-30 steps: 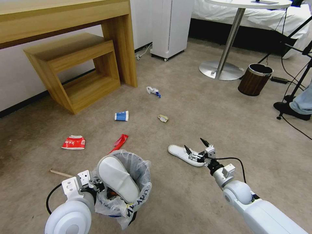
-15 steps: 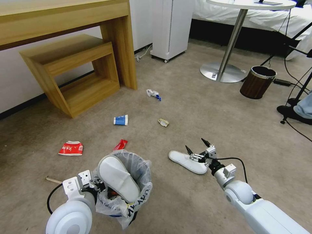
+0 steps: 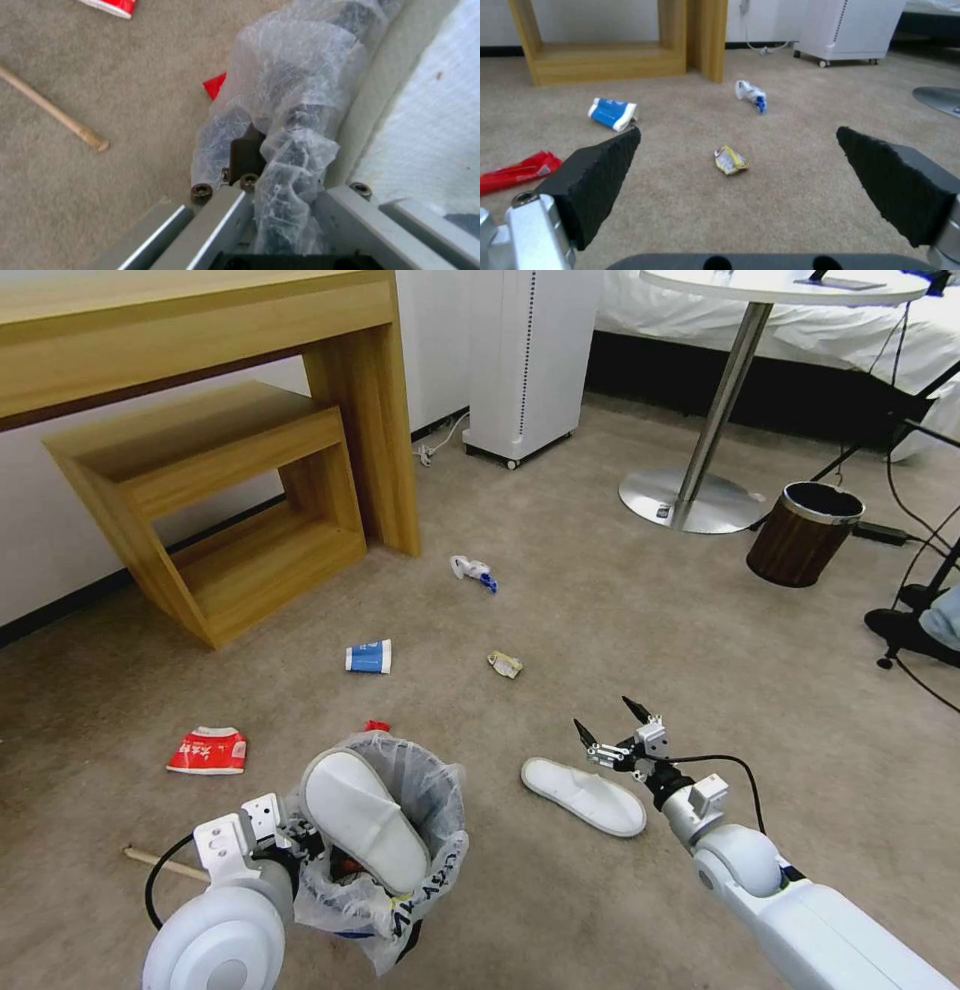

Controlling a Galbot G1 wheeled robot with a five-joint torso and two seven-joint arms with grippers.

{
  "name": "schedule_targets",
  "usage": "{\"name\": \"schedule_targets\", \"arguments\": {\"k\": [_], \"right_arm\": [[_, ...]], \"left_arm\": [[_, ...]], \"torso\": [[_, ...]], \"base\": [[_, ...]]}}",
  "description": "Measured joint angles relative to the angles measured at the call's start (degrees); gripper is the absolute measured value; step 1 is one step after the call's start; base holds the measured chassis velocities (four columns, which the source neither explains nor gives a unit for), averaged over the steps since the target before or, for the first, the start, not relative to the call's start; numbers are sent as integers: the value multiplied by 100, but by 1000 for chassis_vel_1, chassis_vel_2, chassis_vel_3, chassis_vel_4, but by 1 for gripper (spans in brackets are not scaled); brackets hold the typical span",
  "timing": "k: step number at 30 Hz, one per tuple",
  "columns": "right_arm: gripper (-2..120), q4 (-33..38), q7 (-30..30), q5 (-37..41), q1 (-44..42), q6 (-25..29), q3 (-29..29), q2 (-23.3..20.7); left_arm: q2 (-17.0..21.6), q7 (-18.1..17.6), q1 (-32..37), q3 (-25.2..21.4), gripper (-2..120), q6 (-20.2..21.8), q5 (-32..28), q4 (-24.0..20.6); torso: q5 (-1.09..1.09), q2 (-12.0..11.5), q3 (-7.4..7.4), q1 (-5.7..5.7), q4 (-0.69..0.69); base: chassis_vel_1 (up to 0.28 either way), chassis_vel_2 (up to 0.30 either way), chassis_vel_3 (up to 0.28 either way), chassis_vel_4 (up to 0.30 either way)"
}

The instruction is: Pick up the trash bin and place the garbage on the floor into it.

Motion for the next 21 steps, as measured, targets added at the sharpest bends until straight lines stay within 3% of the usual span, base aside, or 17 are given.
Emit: {"name": "schedule_targets", "arguments": {"k": [4, 11, 14, 21], "right_arm": [[100, -17, 60, -5, 25, 2, -47, 22], [100, 31, 688, -110, 22, -208, -106, 46], [100, 393, 1171, 566, -278, -802, -162, -73], [100, 563, 1279, 859, -847, -1389, -226, -370]], "left_arm": [[1, -8, -10, 0, 0, 0, -3, 11], [12, -18, -11, -16, 0, 0, -13, 20], [8, -18, 39, -19, 0, 12, 0, 14], [-5, -18, 83, -5, 0, 14, 67, 7]], "torso": [[0, 0, 0, 0, 1], [0, 0, 2, 2, 1], [0, 0, 1, 2, 0], [0, 0, -1, 1, 0]], "base": [[-114, 123, 114, -110], [-108, 112, 95, -96], [-26, 13, 9, -19], [4, -8, -3, 1]]}}
